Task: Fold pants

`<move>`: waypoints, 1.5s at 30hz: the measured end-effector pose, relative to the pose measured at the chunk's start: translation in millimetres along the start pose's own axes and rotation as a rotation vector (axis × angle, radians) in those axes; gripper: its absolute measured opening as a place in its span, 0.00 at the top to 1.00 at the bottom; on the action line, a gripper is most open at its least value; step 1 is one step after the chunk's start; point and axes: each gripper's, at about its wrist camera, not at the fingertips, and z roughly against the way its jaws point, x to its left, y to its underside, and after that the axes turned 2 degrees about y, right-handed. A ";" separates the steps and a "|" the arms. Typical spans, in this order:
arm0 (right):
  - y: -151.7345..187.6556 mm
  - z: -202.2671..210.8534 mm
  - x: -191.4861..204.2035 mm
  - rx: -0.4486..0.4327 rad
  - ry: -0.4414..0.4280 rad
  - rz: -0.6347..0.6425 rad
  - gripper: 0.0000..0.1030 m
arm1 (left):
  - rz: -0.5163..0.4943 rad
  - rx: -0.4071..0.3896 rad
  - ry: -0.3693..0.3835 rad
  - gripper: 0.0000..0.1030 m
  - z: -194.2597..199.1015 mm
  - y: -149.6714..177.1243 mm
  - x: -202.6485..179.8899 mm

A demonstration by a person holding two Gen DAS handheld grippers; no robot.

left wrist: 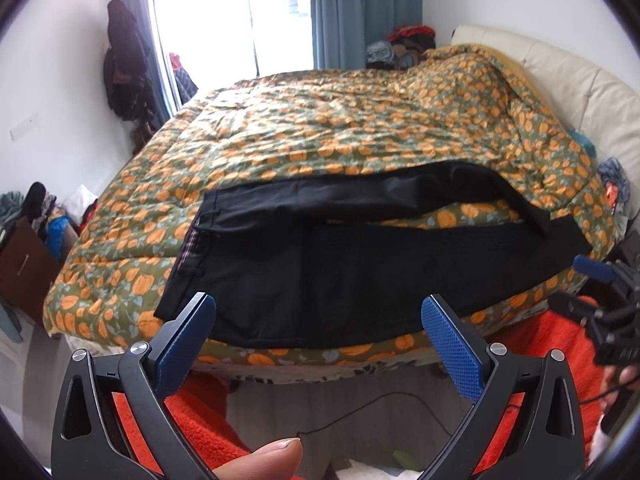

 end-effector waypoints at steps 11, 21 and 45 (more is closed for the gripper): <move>-5.8 -54.3 -61.4 0.106 0.069 -0.052 0.00 | 0.034 0.062 -0.065 0.00 -55.2 -11.1 23.3; -40.6 -109.3 -205.6 0.113 0.435 -0.072 0.00 | 0.029 0.089 -0.013 0.00 -99.8 -40.1 6.5; -65.9 -47.9 -201.9 -0.171 0.549 0.224 0.96 | 0.408 0.334 0.451 0.01 -314.4 -154.4 -2.0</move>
